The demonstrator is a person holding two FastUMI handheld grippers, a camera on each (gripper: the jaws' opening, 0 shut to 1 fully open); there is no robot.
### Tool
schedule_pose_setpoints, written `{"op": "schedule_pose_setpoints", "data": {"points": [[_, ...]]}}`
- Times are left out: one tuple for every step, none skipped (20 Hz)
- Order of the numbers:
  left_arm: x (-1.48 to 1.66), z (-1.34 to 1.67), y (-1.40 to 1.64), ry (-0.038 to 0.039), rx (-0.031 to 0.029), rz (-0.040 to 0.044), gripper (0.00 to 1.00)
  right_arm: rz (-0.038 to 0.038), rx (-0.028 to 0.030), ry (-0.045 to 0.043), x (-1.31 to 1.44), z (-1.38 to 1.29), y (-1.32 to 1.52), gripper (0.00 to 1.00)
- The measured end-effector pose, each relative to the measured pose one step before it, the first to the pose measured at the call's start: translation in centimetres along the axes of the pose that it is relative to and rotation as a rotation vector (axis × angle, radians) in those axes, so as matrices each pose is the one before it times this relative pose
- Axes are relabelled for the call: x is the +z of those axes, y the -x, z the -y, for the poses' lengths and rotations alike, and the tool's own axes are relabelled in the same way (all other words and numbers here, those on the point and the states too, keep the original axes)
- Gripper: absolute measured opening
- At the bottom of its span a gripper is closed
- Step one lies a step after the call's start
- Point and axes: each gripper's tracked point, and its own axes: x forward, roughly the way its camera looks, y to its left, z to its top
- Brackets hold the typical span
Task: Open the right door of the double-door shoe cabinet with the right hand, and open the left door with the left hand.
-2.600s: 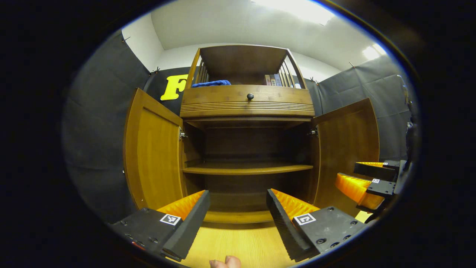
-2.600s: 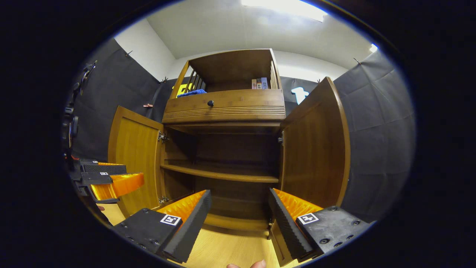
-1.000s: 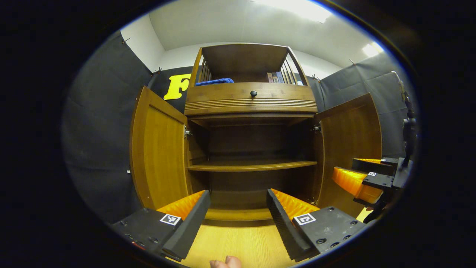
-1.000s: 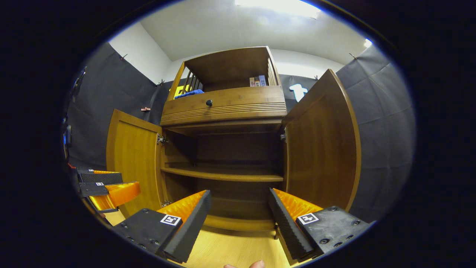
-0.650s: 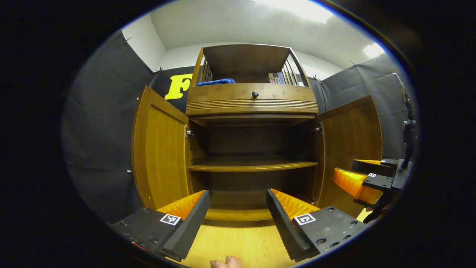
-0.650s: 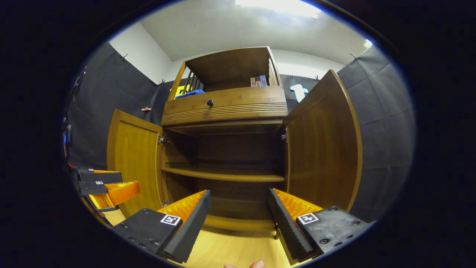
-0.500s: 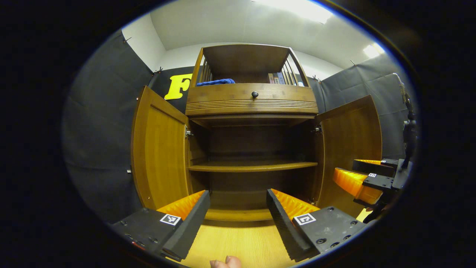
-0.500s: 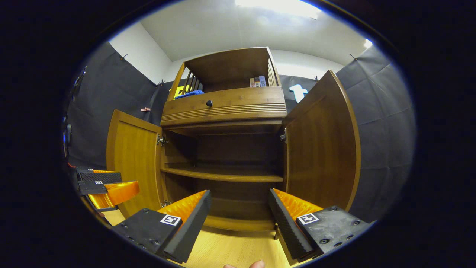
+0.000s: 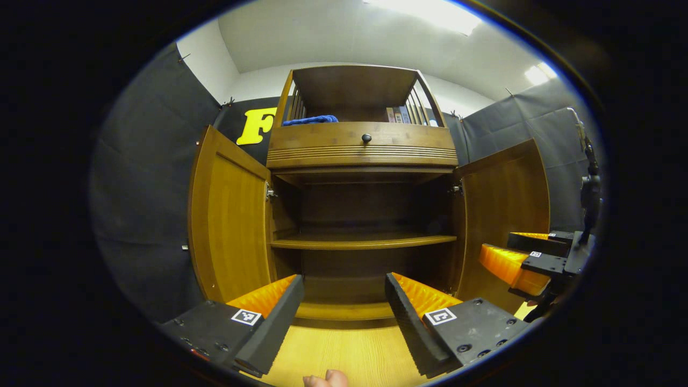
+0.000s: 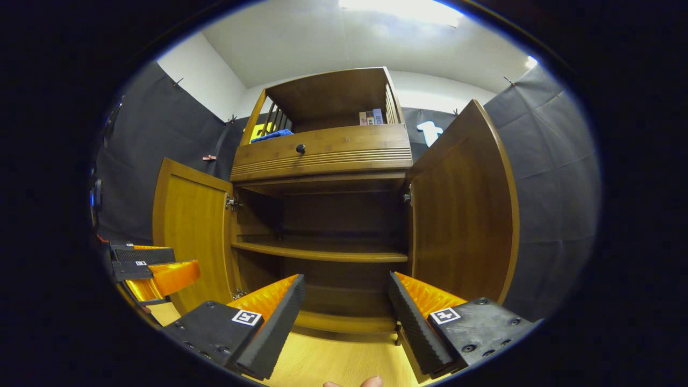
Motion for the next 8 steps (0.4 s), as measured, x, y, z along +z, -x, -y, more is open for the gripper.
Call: {"op": "schedule_pose_setpoints", "data": {"points": [[0.024, -0.079, -0.076, -0.00001, 0.00108, -0.00193, 0.95, 0.00149, 0.00007, 0.00131, 0.039, -0.007, -0.002, 0.97], [-0.07, 0.042, -0.039, -0.0001, 0.00062, -0.00059, 0.93, 0.00078, -0.00102, 0.00144, 0.042, 0.015, 0.039, 1.0], [0.011, -0.101, 0.053, 0.00082, 0.00116, -0.00131, 0.93, 0.00038, -0.00012, -0.00002, -0.022, -0.009, 0.022, 0.95], [-0.039, 0.009, 0.023, 0.00077, 0.00051, -0.00171, 0.93, -0.00095, -0.00095, -0.00125, -0.014, 0.082, -0.032, 0.98], [-0.018, 0.082, -0.046, -0.00031, -0.00112, -0.00091, 0.93, -0.00066, 0.00006, -0.00094, -0.015, 0.012, -0.043, 1.0], [-0.045, -0.037, 0.044, -0.00051, 0.00092, -0.00233, 0.94, -0.00209, -0.00107, 0.0006, -0.121, -0.058, -0.029, 1.0], [0.048, -0.057, -0.038, -0.00119, 0.00113, 0.00005, 0.94, -0.00071, 0.00088, 0.00074, 0.038, 0.014, -0.037, 0.97], [-0.025, 0.021, 0.07, -0.00092, 0.00103, -0.00001, 0.94, -0.00081, -0.00019, -0.00005, -0.014, 0.021, 0.028, 0.98]]}}
